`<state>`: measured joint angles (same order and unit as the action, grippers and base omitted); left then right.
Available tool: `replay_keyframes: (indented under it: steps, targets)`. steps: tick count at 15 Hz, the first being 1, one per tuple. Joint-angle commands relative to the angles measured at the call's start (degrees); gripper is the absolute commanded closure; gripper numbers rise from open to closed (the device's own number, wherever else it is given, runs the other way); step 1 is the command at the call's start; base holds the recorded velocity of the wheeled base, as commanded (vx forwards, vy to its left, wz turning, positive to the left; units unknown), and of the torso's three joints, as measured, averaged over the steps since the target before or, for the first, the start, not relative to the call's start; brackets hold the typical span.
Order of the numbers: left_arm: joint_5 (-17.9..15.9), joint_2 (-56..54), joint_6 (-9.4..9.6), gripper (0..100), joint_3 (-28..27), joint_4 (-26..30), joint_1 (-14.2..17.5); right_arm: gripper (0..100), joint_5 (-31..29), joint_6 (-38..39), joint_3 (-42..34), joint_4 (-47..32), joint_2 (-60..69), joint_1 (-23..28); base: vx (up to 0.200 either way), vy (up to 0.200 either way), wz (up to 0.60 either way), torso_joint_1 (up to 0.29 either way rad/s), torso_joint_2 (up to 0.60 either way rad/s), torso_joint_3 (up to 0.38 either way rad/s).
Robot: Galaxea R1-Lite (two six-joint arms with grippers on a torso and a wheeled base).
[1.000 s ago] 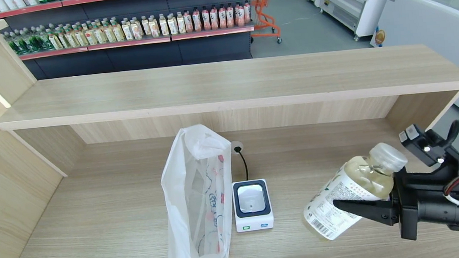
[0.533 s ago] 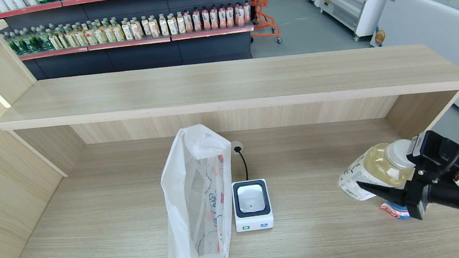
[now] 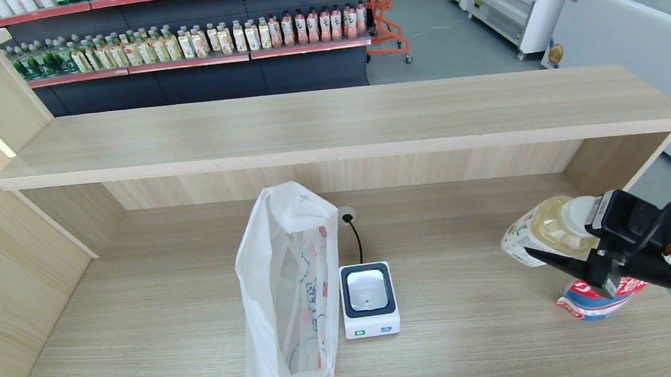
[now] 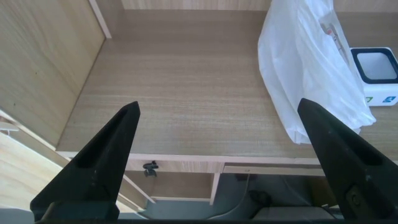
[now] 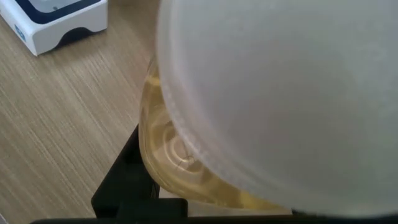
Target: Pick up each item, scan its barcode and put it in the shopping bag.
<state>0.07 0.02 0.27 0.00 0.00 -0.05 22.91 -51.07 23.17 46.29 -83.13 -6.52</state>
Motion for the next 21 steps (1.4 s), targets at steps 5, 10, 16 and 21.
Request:
replay_keyframes:
  steps: [5, 10, 16, 21]
  targets:
    - [0.0, 0.0, 0.0, 0, 0.0, 0.0, 0.0, 100, 0.2, 0.4, -0.2, 0.0, -0.5, 0.0, 0.0, 0.0, 0.0, 0.0, 0.0, 0.0]
    - [0.0, 0.0, -0.27, 0, 0.0, 0.0, 0.0, 100, 0.2, 0.4, -0.4, 0.0, -1.0, 0.1, -0.08, 0.0, 0.0, 0.001, 0.0, -0.001]
    - [0.0, 0.0, 0.0, 0, 0.0, 0.0, 0.0, 100, 0.3, 1.9, -0.3, 0.1, -1.4, 0.1, -0.133, 0.0, 0.0, 0.003, 0.0, -0.002]
    - [0.0, 0.0, 0.0, 0, 0.0, 0.0, 0.0, 100, 0.7, 2.9, -0.4, 0.1, -2.1, 0.0, 0.0, 0.04, 0.0, 0.002, 0.0, 0.0]
